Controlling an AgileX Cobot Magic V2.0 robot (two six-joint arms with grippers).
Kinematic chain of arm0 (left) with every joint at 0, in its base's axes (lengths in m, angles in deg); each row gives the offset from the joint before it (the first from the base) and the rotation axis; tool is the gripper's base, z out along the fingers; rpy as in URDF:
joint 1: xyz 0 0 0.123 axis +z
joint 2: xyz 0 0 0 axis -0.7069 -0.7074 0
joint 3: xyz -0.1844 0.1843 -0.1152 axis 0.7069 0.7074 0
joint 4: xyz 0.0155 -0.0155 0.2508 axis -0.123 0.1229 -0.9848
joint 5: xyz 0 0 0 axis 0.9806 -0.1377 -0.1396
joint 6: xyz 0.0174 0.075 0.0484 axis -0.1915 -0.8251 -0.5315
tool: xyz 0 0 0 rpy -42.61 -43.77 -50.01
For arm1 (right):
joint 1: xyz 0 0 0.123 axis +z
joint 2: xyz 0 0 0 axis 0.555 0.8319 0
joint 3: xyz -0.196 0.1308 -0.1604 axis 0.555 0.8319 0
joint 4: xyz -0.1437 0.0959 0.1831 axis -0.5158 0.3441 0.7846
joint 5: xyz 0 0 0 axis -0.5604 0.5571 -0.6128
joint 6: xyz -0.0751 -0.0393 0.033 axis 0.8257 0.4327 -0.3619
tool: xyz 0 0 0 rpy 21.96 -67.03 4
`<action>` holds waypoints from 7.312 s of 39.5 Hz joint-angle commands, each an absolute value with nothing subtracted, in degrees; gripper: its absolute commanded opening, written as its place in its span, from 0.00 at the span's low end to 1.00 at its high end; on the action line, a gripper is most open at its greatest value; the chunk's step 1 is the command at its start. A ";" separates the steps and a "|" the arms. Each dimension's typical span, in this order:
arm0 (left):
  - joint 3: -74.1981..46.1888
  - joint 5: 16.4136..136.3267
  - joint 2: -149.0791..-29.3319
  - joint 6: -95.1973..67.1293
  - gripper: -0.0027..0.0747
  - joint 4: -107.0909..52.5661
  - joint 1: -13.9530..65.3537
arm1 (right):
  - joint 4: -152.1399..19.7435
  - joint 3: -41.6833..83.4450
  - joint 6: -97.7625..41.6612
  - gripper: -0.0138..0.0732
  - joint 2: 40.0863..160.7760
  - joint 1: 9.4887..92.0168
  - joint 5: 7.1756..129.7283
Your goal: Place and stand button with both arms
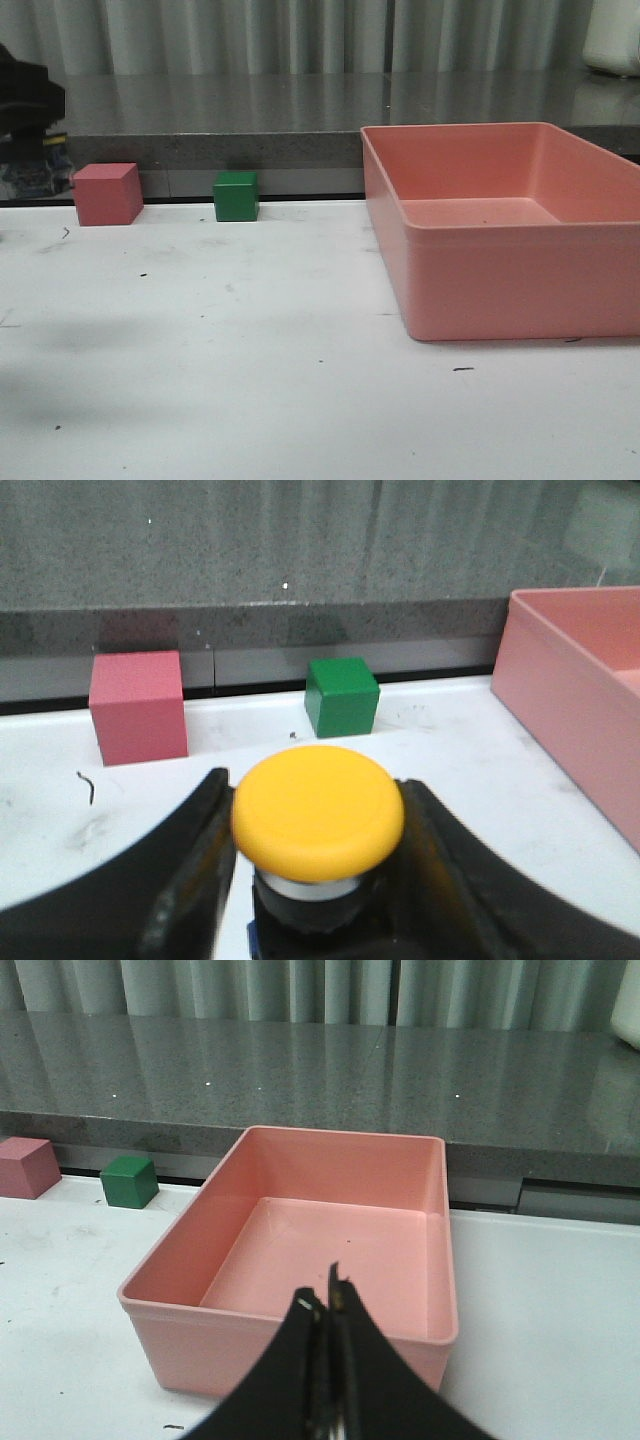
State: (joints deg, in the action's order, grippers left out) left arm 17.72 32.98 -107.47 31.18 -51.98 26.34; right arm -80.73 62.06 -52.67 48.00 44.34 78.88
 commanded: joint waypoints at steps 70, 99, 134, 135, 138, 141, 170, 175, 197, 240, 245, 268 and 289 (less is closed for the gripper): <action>17.48 -9.63 -138.45 31.20 0.63 -48.51 26.08 | -81.24 60.61 -52.11 0.08 48.56 43.92 73.90; 9.51 30.86 -102.89 30.93 0.47 -48.98 26.08 | -81.24 60.61 -52.11 0.08 48.56 43.92 73.90; 9.21 80.89 -56.21 30.93 0.01 -57.83 26.78 | -81.24 60.61 -52.11 0.08 48.56 43.92 73.90; 9.21 81.42 -54.92 30.93 0.01 -57.83 26.78 | -81.24 60.61 -52.11 0.08 48.56 43.92 73.90; 9.21 81.38 -52.63 30.93 0.01 -57.83 26.78 | -81.24 60.61 -52.11 0.08 48.56 43.92 73.90; 9.21 81.32 -51.78 30.93 0.01 -57.83 26.78 | -81.24 60.61 -52.11 0.08 48.56 43.92 73.90; 9.52 80.68 -51.67 30.93 0.01 -56.37 26.78 | -81.24 60.61 -52.11 0.08 48.56 43.92 73.90; 11.62 78.13 -51.22 30.93 0.01 -54.90 26.78 | -81.24 60.61 -52.11 0.08 48.56 43.92 73.90; 34.44 76.40 -30.23 30.93 0.01 -50.25 42.14 | -81.24 60.61 -52.11 0.08 48.56 43.92 73.90; 44.65 66.09 -30.06 30.93 0.01 -50.25 43.54 | -81.24 60.61 -52.11 0.08 48.61 43.92 73.84; 44.65 66.09 -30.06 30.93 0.01 -50.25 43.54 | -81.24 60.61 -52.11 0.08 48.61 43.92 73.84; 44.65 66.09 -30.06 30.93 0.01 -50.25 43.54 | -80.10 70.96 -51.38 0.08 48.31 41.12 64.51; 44.65 66.09 -30.06 30.93 0.01 -50.25 43.54 | -77.29 82.67 -51.38 0.08 40.43 37.92 73.52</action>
